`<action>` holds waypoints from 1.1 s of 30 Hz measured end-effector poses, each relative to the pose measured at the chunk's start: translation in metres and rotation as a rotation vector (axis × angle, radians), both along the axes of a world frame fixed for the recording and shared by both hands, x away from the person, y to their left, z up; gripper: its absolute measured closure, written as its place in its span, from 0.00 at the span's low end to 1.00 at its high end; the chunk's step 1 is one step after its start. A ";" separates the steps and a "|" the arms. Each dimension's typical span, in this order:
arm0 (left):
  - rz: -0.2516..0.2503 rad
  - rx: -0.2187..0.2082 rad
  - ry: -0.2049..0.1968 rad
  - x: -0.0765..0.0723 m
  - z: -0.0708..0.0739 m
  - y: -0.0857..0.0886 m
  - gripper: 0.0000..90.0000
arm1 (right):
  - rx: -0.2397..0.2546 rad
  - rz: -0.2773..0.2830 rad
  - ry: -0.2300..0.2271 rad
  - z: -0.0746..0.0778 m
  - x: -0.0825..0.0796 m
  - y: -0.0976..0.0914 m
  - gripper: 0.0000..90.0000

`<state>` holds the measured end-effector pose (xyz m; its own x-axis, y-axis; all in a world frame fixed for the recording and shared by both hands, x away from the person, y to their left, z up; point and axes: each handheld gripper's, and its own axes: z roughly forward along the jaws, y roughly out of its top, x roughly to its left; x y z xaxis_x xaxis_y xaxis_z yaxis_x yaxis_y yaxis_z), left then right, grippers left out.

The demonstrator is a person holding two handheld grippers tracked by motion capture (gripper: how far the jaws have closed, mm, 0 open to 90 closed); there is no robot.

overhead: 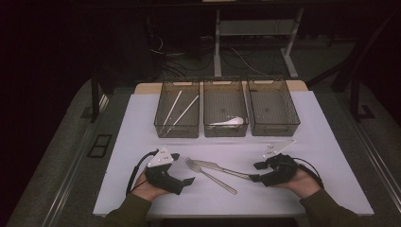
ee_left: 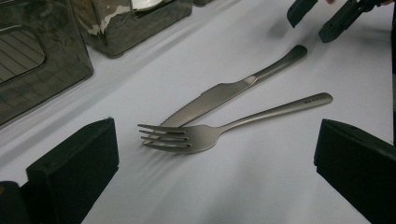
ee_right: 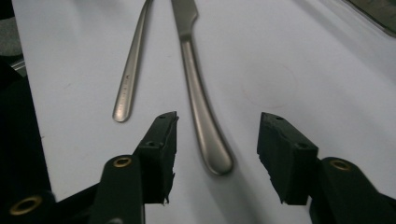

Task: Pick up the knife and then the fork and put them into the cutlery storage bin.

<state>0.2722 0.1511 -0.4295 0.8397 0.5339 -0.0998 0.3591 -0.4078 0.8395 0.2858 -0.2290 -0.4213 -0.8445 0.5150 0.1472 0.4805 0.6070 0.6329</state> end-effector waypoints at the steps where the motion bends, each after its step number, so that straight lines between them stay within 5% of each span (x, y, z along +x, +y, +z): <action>1: 0.000 0.001 0.000 0.000 0.000 0.000 0.00 | 0.005 0.005 0.010 0.000 0.002 -0.001 0.52; 6: 0.000 0.003 0.001 0.000 0.000 0.000 0.00 | -0.011 0.025 0.003 0.002 0.012 0.001 0.40; 15: -0.002 0.006 0.002 0.001 -0.001 -0.001 0.00 | -0.052 0.063 -0.011 0.005 0.019 0.015 0.40; 33: -0.001 0.001 0.005 0.000 -0.001 0.000 0.00 | -0.179 0.176 -0.014 0.009 0.031 0.062 0.60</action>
<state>0.2726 0.1512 -0.4309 0.8397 0.5331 -0.1033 0.3626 -0.4089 0.8374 0.3172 -0.1672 -0.4123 -0.9249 0.3762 0.0547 0.3491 0.7836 0.5138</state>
